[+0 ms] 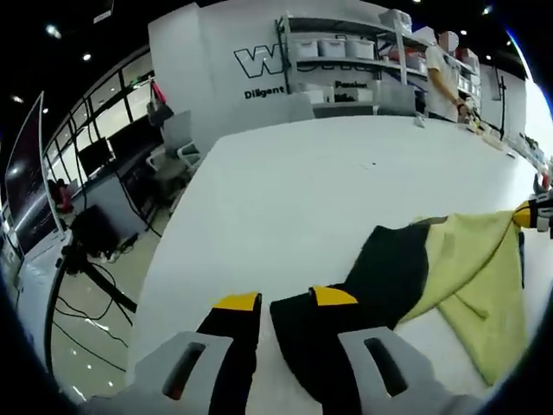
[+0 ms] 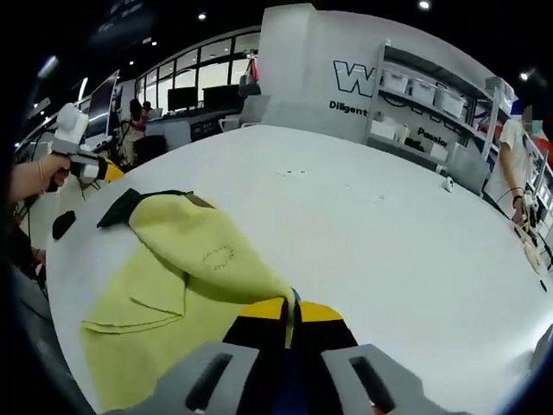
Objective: Fold the garment on the visible template until the final outline fits inside the template.
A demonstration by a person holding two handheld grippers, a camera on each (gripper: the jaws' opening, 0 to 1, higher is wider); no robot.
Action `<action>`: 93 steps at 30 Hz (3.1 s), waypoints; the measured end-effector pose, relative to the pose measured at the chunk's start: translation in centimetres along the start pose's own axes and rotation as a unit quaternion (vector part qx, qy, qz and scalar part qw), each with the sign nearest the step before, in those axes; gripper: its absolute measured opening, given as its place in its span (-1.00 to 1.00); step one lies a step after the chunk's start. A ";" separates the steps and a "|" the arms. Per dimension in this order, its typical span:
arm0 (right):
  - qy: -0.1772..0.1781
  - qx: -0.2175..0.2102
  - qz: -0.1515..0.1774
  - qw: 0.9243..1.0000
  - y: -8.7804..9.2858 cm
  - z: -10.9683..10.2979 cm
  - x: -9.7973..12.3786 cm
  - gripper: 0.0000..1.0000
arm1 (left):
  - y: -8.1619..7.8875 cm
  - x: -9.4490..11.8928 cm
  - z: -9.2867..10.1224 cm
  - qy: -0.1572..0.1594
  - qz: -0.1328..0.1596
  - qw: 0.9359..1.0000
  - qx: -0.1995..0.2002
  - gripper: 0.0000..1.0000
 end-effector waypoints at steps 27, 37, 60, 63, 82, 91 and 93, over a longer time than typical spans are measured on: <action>-0.053 -0.052 0.013 0.997 -0.5 -1.5 0.4 0.03 | 2.7 2.6 16.6 0.188 -0.011 0.982 0.028 -0.09; -0.073 -0.065 0.024 0.995 -2.0 -2.0 -0.1 0.05 | 4.8 2.6 20.1 0.212 -0.044 0.976 0.021 -0.15; -0.170 -0.041 0.005 0.985 -6.1 -6.5 -6.6 0.01 | 6.9 0.7 22.7 0.199 -0.097 0.974 0.041 -0.35; -0.182 -0.024 -0.008 0.983 -5.6 -7.2 -7.6 -0.04 | 7.1 0.5 23.1 0.203 -0.101 0.974 0.031 -0.41; -0.202 -0.025 -0.064 0.977 -3.3 -8.2 -9.7 -0.91 | 6.7 -0.6 22.5 0.183 -0.101 0.977 0.039 -0.92; -0.189 0.015 -0.050 0.981 -3.8 -7.9 -9.5 -1.00 | 6.6 0.7 21.2 0.191 -0.096 0.976 0.032 -0.99; -0.186 0.020 -0.047 0.981 -4.0 -7.8 -9.5 -1.00 | 6.8 1.1 20.6 0.192 -0.097 0.976 0.029 -1.00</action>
Point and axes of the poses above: the point that each gripper's makers call its tool centre point, and the gripper's own axes: x roughly backward along the fingers, z roughly to its right, y roughly out of its underside, the point moved 3 cm from there along x, roughly backward along the fingers, and after that the axes turned 4 degrees about y, right-handed, at the moved point
